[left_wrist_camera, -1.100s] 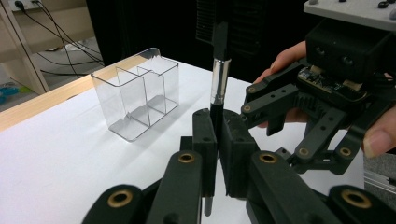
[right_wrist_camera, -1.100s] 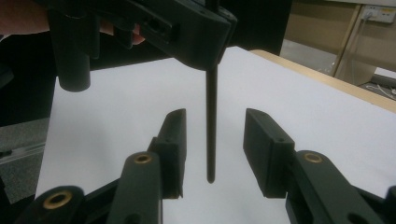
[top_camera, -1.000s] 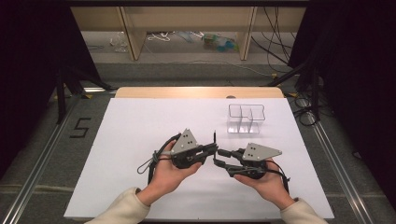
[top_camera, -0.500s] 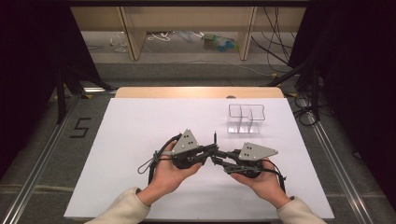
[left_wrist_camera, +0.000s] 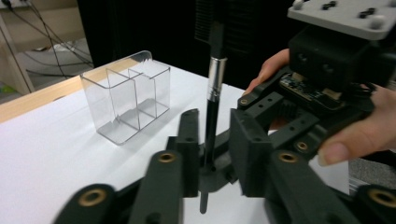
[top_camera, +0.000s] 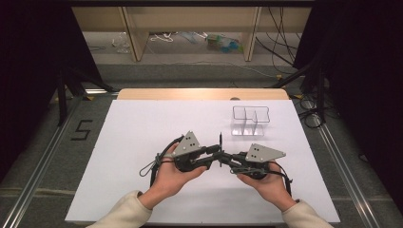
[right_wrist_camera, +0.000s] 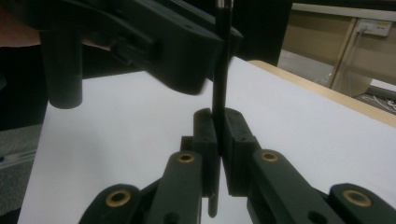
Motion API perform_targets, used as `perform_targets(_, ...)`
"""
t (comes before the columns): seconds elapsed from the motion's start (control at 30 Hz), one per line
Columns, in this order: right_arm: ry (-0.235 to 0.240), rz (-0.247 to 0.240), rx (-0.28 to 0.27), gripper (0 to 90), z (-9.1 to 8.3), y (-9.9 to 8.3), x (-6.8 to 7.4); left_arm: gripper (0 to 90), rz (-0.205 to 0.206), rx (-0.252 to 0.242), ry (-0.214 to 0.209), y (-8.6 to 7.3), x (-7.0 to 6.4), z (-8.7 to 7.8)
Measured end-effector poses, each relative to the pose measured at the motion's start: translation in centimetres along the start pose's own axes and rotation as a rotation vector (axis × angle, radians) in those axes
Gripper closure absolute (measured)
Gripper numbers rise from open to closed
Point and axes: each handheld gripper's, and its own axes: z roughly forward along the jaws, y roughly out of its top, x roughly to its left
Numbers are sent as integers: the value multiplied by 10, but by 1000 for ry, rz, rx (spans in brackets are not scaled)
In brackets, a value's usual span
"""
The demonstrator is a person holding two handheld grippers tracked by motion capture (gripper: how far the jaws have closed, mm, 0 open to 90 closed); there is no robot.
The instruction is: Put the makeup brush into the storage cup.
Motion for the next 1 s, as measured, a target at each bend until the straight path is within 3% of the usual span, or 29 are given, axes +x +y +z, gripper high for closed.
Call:
perform_targets(0.17,-34,12,-1,858,-6,2,-4,502,40,-55,-1,-1,5,-13)
perform_targets(0.2,-38,16,-10,858,-6,2,-5,460,22,-65,0,-3,4,-16)
perform_targets(0.4,-51,26,-12,858,-9,4,-6,232,15,-77,23,-16,9,-36)
perform_targets(0.6,-58,11,-50,859,-9,5,-9,187,13,-110,36,-26,14,-55)
perform_targets(0.7,-68,11,-25,859,-12,6,-10,164,15,-117,48,-31,14,-63)
perform_targets(1.0,-75,16,-27,859,-14,7,-11,157,13,-149,78,-45,17,-85)
